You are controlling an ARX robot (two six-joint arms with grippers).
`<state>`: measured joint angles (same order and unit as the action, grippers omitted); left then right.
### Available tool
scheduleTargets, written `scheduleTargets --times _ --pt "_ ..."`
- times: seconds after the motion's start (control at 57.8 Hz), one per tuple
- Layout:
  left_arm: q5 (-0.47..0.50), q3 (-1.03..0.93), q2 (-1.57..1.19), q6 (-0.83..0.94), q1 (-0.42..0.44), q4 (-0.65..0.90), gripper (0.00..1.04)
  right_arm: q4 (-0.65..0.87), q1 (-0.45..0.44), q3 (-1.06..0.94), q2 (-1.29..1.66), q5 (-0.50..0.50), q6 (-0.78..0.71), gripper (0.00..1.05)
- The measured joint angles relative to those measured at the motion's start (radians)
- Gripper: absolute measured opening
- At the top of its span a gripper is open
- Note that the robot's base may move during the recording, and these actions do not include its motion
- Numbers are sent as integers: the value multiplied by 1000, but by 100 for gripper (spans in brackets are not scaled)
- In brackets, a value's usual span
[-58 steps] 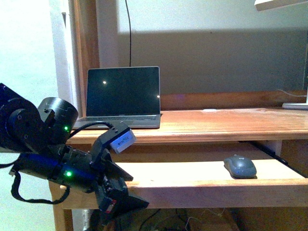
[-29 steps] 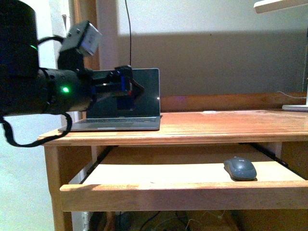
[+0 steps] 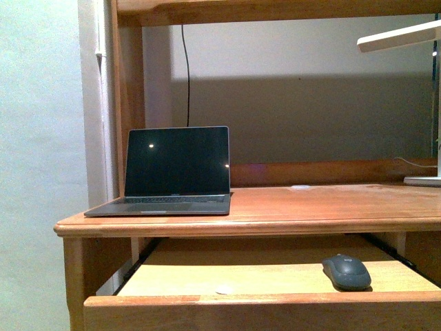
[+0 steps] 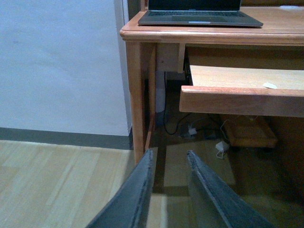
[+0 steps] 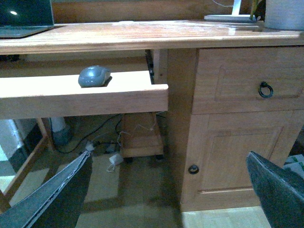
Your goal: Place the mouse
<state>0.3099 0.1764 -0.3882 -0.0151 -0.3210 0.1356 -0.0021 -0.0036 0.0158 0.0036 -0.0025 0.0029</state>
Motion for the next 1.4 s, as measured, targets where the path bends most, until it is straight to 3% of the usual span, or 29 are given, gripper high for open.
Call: scheduleTargets --times 0.121,0.346,0.415,0.467,0.848,1.108,1.195,1.229,1.333,1.402 --pt "-68 -37 133 0 68 -17 3 0 0 0 0 -1 0 97" --pt "-142 -77 291 4 145 -134 3 0 0 0 0 -2 0 97" --pt "-285 -92 314 5 254 -143 3 0 0 0 0 0 0 97" --pt "-296 -102 322 6 307 -143 3 0 0 0 0 1 0 97" --pt "-309 -164 384 6 315 -140 3 0 0 0 0 0 0 97" --pt "-310 -164 384 6 315 -140 48 0 0 0 0 -1 0 97" --pt "-309 -164 384 7 315 -140 62 -69 -11 19 37 -145 35 97" --pt "-309 -164 384 6 315 -140 69 -72 26 25 71 -153 39 97" --pt "-310 -164 384 7 315 -140 92 -20 207 61 216 -34 37 97" --pt "-310 -164 384 8 315 -140 99 24 298 97 290 23 34 97"
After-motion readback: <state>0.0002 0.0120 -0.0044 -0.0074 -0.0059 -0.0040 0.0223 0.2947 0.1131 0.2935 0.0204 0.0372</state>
